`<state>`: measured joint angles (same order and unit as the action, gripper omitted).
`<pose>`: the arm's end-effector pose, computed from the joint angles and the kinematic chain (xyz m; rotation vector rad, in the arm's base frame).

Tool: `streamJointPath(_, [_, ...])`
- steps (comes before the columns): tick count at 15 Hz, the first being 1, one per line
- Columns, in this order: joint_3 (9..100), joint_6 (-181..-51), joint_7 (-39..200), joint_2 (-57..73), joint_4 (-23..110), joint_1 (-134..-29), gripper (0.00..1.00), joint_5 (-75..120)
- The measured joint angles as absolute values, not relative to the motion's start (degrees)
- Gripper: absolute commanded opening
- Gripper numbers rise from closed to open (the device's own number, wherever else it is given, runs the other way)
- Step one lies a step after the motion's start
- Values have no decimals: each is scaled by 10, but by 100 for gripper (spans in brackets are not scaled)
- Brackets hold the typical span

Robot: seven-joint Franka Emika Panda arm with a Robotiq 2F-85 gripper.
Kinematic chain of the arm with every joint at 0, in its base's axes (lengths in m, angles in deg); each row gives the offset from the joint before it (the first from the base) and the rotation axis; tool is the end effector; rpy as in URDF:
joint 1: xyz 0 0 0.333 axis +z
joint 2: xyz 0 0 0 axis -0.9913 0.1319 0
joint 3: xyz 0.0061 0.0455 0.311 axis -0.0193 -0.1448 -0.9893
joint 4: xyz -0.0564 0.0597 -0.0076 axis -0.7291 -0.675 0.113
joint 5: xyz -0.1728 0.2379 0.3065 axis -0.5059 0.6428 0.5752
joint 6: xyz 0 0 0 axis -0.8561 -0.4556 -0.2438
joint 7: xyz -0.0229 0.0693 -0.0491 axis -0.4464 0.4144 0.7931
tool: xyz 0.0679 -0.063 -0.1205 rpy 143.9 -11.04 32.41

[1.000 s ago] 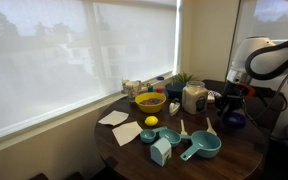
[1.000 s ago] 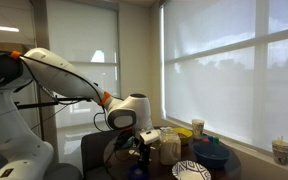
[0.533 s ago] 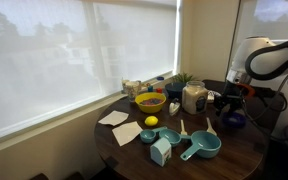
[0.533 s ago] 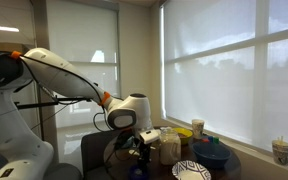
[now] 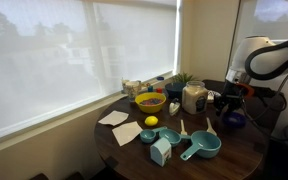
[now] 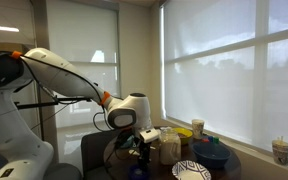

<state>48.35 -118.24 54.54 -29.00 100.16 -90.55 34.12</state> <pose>0.4493 -0.0409 0.3209 -2.8102 1.0818 -0.1718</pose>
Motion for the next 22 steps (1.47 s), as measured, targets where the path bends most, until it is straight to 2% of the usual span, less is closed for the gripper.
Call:
streamJointPath(3, [483, -1182, 545, -290, 1002, -905, 13, 341])
streamJointPath(5, [483, -1182, 544, -290, 1002, -905, 15, 341])
streamJointPath(6, [483, -1182, 544, -290, 1002, -905, 10, 341])
streamJointPath(7, [483, -1182, 543, -290, 1002, -905, 10, 341])
streamJointPath(8, [483, -1182, 543, -290, 1002, -905, 4, 341])
streamJointPath(11, [483, -1182, 542, -290, 1002, -905, 0, 341])
streamJointPath(22, [483, -1144, 542, -310, 959, -905, 1, 341])
